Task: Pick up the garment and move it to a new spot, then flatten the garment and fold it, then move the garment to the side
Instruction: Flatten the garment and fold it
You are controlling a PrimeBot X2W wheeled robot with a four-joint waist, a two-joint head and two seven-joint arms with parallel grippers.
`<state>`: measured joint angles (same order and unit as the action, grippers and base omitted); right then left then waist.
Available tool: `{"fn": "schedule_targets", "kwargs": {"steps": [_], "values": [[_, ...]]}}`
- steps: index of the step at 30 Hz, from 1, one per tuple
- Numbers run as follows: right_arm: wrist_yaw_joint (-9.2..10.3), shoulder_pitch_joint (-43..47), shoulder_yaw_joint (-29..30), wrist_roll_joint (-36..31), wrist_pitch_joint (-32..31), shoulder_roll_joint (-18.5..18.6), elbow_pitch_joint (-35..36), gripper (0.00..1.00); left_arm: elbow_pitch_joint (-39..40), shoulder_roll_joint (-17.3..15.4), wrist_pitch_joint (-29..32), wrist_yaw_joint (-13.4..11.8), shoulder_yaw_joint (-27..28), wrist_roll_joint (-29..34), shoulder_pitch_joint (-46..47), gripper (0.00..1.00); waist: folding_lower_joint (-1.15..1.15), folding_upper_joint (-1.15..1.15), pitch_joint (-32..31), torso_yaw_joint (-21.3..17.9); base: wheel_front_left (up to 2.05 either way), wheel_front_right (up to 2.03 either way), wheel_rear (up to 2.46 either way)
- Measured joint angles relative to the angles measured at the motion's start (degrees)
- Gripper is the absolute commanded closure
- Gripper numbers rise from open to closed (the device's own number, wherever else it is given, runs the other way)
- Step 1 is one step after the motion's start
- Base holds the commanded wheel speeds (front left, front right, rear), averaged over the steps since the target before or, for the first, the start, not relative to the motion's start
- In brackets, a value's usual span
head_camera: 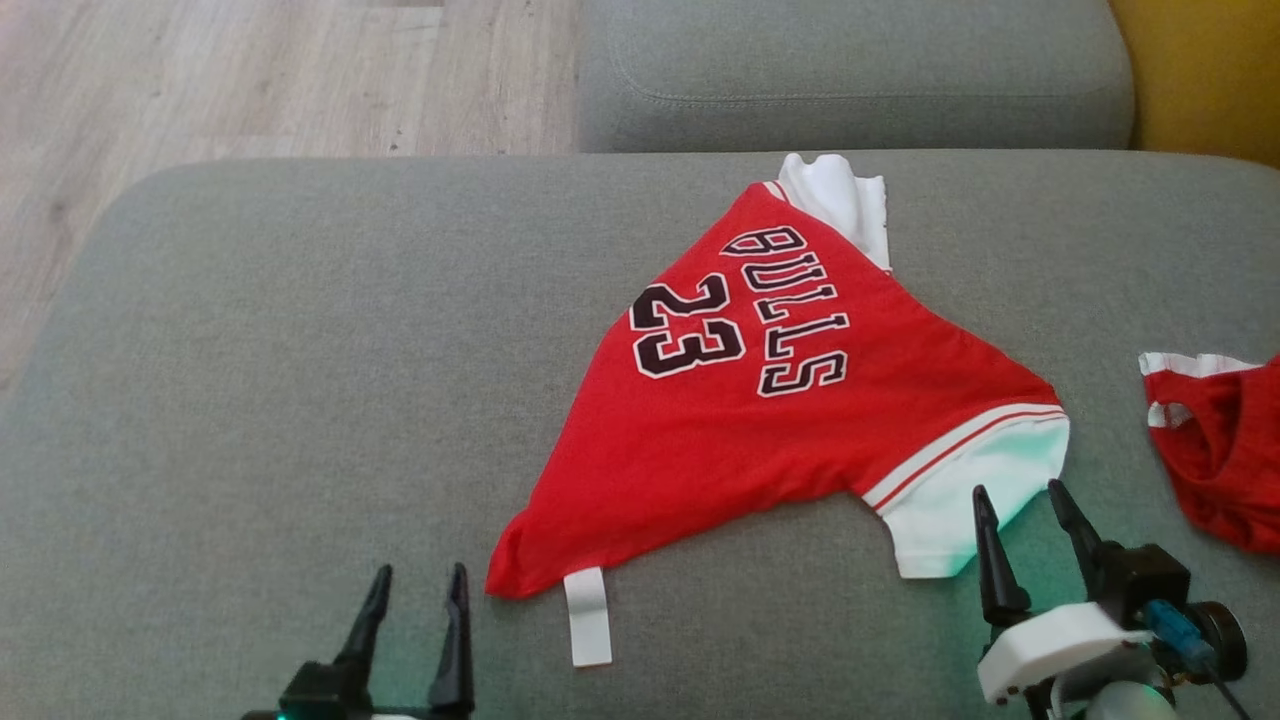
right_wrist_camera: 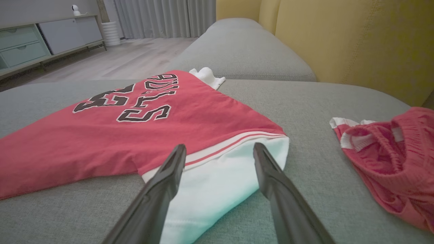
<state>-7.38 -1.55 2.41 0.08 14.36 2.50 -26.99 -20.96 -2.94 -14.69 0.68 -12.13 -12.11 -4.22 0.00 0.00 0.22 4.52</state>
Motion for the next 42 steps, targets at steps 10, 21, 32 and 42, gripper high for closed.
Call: {"fn": "schedule_targets", "kwargs": {"steps": [10, 21, 32, 42], "values": [[0.00, -0.15, -0.23, 0.47, 0.00, 0.00, -1.31, 0.00, -5.22, 0.00, 0.00, 2.81, -4.77, -4.13, 0.87, 0.00, 0.00, 0.00, 1.55, -2.50, 0.00, 0.00, 0.00], [0.00, -1.68, 0.25, -0.15, 0.00, 0.01, -1.02, 0.00, -13.97, 0.02, -0.03, 2.26, -5.56, -10.35, 5.49, 0.00, 0.01, 0.00, 4.62, -7.54, 0.00, 0.00, 0.00], [0.00, -5.38, -0.70, 2.43, 0.00, 0.02, -5.19, 0.00, -15.25, 0.15, -0.09, 1.91, -5.69, -11.41, 8.62, 1.00, 0.01, 0.00, 6.84, -6.61, 0.00, 0.00, 0.00], [0.00, -8.49, -1.75, 6.37, 0.00, 0.13, -13.24, 0.00, -13.71, 0.20, -0.02, 2.36, -5.44, -8.59, 8.64, 1.00, 0.00, 0.00, 7.89, -3.67, 0.00, 0.00, 0.00]]}}
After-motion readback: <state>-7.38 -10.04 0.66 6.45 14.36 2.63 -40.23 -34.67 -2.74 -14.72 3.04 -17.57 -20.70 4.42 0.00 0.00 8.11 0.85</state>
